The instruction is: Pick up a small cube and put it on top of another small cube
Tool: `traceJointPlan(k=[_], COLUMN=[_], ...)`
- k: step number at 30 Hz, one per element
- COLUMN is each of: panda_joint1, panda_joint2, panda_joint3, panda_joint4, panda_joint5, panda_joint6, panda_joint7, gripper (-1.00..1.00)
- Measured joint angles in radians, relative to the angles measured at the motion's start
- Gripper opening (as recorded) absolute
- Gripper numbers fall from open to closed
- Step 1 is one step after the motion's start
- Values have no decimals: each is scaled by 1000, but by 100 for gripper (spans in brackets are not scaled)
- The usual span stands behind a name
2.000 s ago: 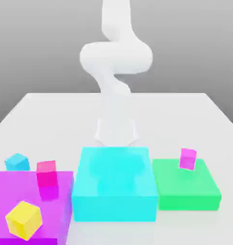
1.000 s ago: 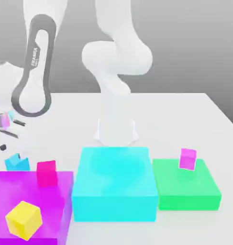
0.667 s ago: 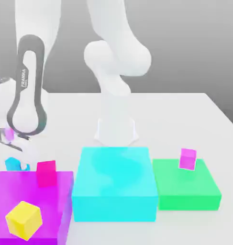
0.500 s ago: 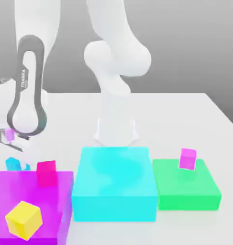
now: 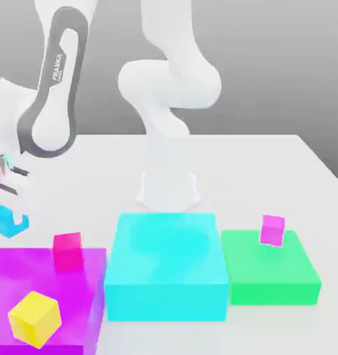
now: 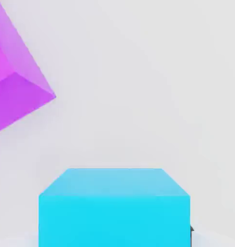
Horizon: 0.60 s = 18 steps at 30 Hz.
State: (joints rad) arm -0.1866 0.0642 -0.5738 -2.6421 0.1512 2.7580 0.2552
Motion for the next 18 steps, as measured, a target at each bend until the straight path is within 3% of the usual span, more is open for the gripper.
traceJointPlan(k=[5,18], panda_joint1=[183,623], panda_joint2=[-96,-352], panda_joint3=[95,479], panda_joint4=[35,-157], panda_joint5=[-58,-86], panda_joint6=[-68,-238], panda_joint7=[26,1], gripper=[-100,-100])
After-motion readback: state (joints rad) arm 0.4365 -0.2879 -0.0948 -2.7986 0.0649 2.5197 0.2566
